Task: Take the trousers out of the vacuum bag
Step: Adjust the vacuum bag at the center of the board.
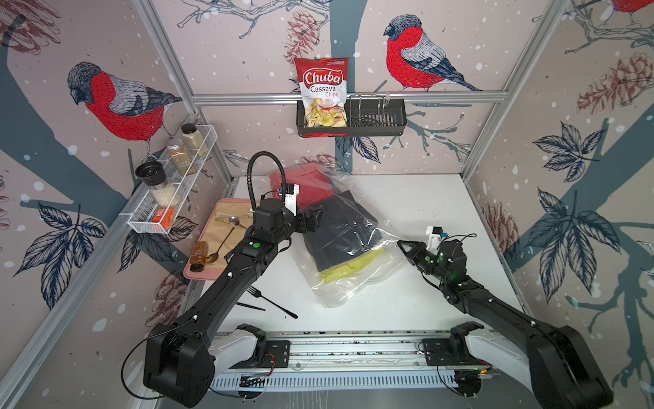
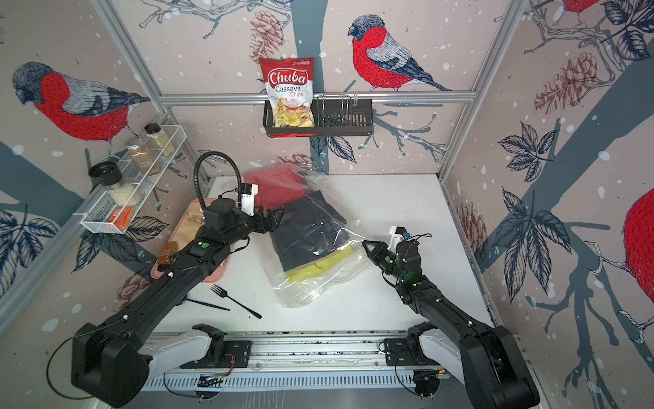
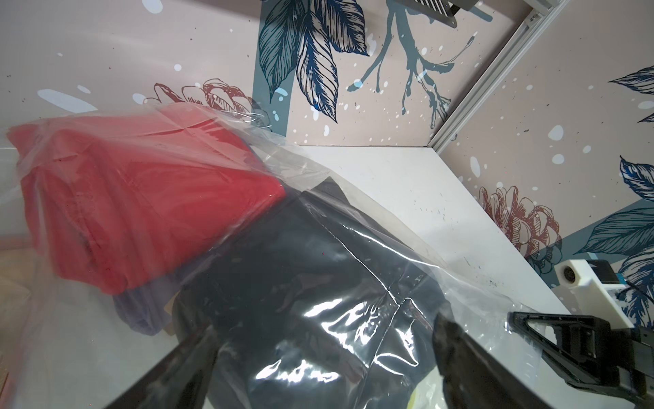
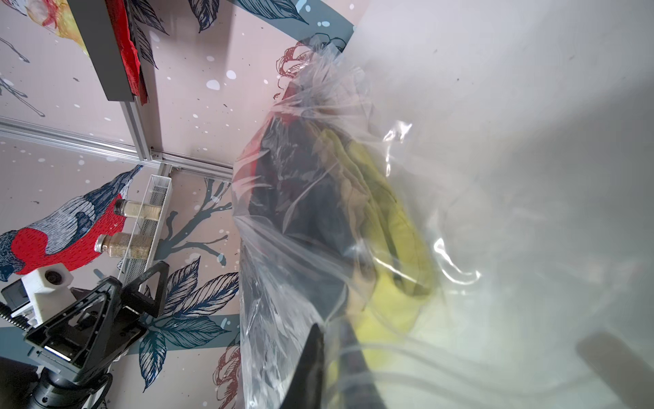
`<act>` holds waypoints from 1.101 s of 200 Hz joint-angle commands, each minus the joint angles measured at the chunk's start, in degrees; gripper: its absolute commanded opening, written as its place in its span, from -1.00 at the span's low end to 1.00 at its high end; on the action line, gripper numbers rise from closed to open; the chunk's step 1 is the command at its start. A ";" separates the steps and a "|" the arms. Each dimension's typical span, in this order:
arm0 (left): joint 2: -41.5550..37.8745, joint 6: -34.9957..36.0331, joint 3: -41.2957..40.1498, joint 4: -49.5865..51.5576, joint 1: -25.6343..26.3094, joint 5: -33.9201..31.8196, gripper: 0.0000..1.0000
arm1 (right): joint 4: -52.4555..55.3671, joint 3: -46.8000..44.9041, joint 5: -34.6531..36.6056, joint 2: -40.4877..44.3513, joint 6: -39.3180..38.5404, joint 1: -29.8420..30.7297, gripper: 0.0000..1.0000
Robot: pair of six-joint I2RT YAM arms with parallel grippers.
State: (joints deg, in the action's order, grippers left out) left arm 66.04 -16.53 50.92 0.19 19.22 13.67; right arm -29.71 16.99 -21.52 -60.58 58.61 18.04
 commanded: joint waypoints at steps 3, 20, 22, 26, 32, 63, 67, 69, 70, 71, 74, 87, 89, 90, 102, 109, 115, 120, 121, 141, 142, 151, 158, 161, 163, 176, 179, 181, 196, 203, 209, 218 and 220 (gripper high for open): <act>0.24 -0.37 -0.08 -3.00 -0.21 1.35 0.94 | -2.29 2.82 -3.60 -3.05 -2.80 -2.94 -0.89; 0.32 -0.60 0.00 -3.17 -0.38 1.62 0.94 | -2.19 5.80 -4.57 -6.22 -4.80 -4.53 -0.91; 0.27 -0.67 -0.02 -3.17 -0.34 1.62 0.94 | -2.19 6.20 -4.65 -6.66 -5.06 -4.64 -0.91; 0.23 -0.73 -0.03 -3.17 -0.47 1.70 0.93 | -2.19 7.15 -4.80 -7.59 -5.50 -4.99 -0.91; 0.26 -0.78 0.01 -3.24 -0.57 1.70 0.93 | -2.18 8.44 -5.14 -8.94 -6.18 -5.49 -0.91; 0.15 -1.59 0.03 -3.09 -1.34 1.54 0.93 | -1.44 15.79 -6.97 -16.08 -8.93 -7.00 -0.93; 0.14 -1.84 0.10 -3.09 -1.58 1.53 0.93 | -1.43 16.49 -6.88 -16.81 -9.22 -7.18 -0.93; 0.12 -1.95 0.07 -3.09 -1.63 1.51 0.93 | -1.43 16.80 -6.87 -17.17 -9.28 -7.33 -0.93; 0.13 -2.02 0.11 -3.09 -1.73 1.52 0.93 | -1.41 16.95 -6.87 -17.32 -9.34 -7.41 -0.93; 0.18 -2.10 0.13 -3.09 -1.77 1.53 0.93 | -1.45 17.12 -6.87 -17.48 -9.41 -7.45 -0.93; 0.22 -2.48 0.07 -3.09 -2.07 1.55 0.93 | -1.47 17.58 -6.90 -17.99 -9.47 -7.62 -0.94; 0.36 -4.34 0.06 -3.02 -3.47 1.52 0.94 | -1.72 19.13 -7.64 -19.53 -9.48 -8.57 -0.95; 0.46 -4.70 0.10 -2.89 -3.77 1.42 0.93 | -1.74 19.26 -7.65 -19.70 -9.48 -8.67 -0.95; 0.52 -4.89 0.13 -2.86 -3.94 1.39 0.93 | -1.79 19.33 -7.70 -19.73 -9.48 -8.70 -0.94; 1.57 -7.95 0.81 -1.04 -6.58 0.35 0.93 | -1.58 19.90 -7.51 -19.79 -9.72 -9.01 -0.94; 2.33 -9.38 1.18 -0.25 -8.44 0.47 0.93 | -1.24 20.09 -7.39 -19.62 -10.00 -8.92 -0.93; 3.03 -10.27 1.34 0.01 -9.90 0.47 0.93 | -0.96 20.09 -7.68 -19.46 -10.09 -8.78 -0.92; 3.60 -10.67 1.71 0.20 -10.98 0.24 0.93 | -0.96 19.81 -7.87 -19.42 -10.17 -8.59 -0.91; 3.76 -10.74 1.81 0.23 -11.23 0.18 0.93 | -1.00 19.78 -7.90 -19.41 -10.18 -8.52 -0.90; 8.63 -11.56 5.28 3.22 -14.50 -1.83 0.93 | -1.05 17.90 -7.54 -18.57 -10.36 -6.88 -0.80; 8.95 -11.66 5.44 3.32 -14.75 -1.77 0.93 | -1.05 17.72 -7.52 -18.55 -10.40 -6.75 -0.79; 11.74 -12.24 5.92 3.92 -16.35 -0.52 0.93 | -1.09 16.75 -7.23 -17.85 -10.45 -5.84 -0.66; 13.69 -12.47 8.07 3.94 -17.13 0.29 0.93 | -1.13 15.78 -7.06 -17.13 -10.45 -5.04 -0.56; 14.52 -12.49 8.52 4.03 -17.39 0.57 0.92 | -1.13 15.37 -7.09 -16.81 -10.45 -4.73 -0.51; 14.99 -12.50 8.68 4.03 -17.45 0.68 0.93 | -1.14 15.07 -6.99 -16.56 -10.45 -4.52 -0.48; 17.66 -11.48 9.85 3.11 -17.67 2.12 0.93 | -0.96 12.99 -6.63 -14.67 -10.21 -3.28 -0.32; 18.24 -11.20 10.13 2.84 -17.66 2.53 0.92 | -0.92 12.44 -6.49 -14.12 -10.14 -2.97 -0.29; 18.57 -11.16 10.29 2.61 -17.67 2.88 0.92 | -0.95 12.05 -6.45 -13.80 -10.11 -2.81 -0.27; 20.70 -10.65 11.70 1.54 -17.66 5.36 0.92 | -0.96 9.50 -5.99 -11.50 -9.70 -1.38 -0.12; 21.41 -10.83 12.01 0.11 -17.73 7.28 0.92 | -1.09 8.23 -5.95 -9.54 -9.50 -0.77 -0.06; 21.90 -11.30 12.22 -1.10 -17.57 8.81 0.92 | -1.39 7.09 -5.98 -8.35 -9.24 -0.36 0.00; 22.72 -11.50 12.89 -2.31 -17.30 10.49 0.92 | -1.74 5.64 -5.95 -6.49 -8.79 0.19 0.10; 22.90 -11.44 13.00 -2.48 -17.18 10.85 0.92 | -1.75 5.21 -5.91 -6.00 -8.71 0.27 0.12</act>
State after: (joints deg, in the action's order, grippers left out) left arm 87.37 -27.57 62.35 2.63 1.69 18.00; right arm -29.54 25.15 -28.38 -70.30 49.47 17.15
